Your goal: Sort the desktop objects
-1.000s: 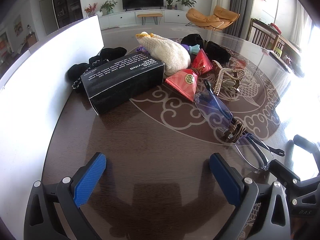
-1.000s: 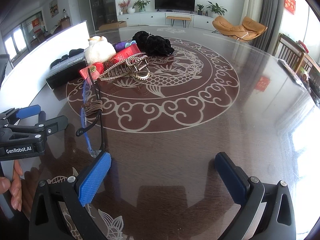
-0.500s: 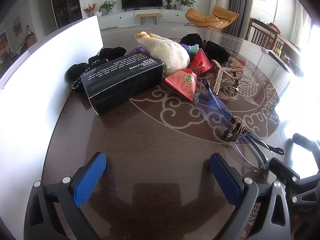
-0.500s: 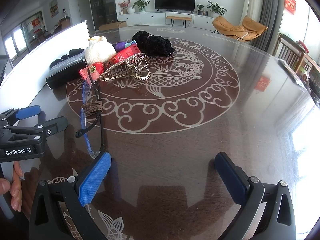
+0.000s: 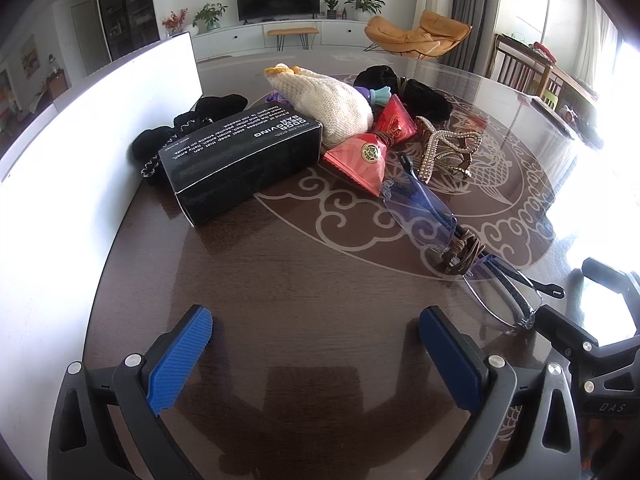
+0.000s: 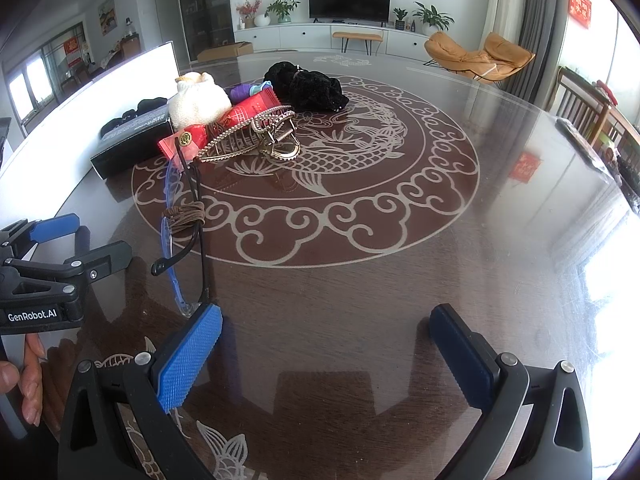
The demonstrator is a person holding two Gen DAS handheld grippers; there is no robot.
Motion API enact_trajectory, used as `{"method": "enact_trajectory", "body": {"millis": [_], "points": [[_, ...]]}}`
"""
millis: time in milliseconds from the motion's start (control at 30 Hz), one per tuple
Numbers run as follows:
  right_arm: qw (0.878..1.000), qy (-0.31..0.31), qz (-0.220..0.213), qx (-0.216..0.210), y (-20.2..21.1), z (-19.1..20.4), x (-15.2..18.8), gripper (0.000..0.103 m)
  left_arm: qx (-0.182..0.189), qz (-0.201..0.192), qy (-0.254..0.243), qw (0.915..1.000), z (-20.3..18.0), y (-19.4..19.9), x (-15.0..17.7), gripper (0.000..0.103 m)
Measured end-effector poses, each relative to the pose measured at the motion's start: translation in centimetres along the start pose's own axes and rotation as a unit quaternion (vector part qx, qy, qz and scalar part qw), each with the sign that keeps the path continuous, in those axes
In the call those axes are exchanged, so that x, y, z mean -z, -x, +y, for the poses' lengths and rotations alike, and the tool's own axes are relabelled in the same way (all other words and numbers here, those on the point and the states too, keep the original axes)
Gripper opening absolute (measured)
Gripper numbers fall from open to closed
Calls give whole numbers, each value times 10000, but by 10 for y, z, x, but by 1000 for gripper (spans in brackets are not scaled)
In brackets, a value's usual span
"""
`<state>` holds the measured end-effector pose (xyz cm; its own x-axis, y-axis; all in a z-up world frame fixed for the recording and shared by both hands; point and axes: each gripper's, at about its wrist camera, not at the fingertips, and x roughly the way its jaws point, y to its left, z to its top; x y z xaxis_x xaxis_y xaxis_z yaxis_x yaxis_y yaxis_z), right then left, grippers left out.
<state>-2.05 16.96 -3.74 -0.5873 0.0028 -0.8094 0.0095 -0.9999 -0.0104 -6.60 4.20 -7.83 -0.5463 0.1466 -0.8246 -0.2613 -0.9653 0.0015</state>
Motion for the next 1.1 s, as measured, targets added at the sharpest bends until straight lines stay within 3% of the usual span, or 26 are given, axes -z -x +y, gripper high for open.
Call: {"method": "enact_trajectory", "body": {"millis": [533,633,733,900,1033,1100], "points": [[10000,-13,-16,10,0,-1,0,103,-13,-8,-12,10000,-2,1,2,103],[10000,-24,-18,-5,0,-1,0,103,283,279,-399,9984,-1,0,-5,103],[9999,-123,-52,34,1,-3,1,103,352,17,-711,9968,3,12,-33,103],[9998,-149,-47,77,1,-2,0,103,-339,-536,-1165,9912,2,3,-106,103],[9998,-159,-53,67,1,-2,0,103,-713,-304,-1088,9910,12,-41,-142,103],[9998,-194,-77,26,1,-2,0,103,-343,88,-827,9959,19,-61,-143,103]]}}
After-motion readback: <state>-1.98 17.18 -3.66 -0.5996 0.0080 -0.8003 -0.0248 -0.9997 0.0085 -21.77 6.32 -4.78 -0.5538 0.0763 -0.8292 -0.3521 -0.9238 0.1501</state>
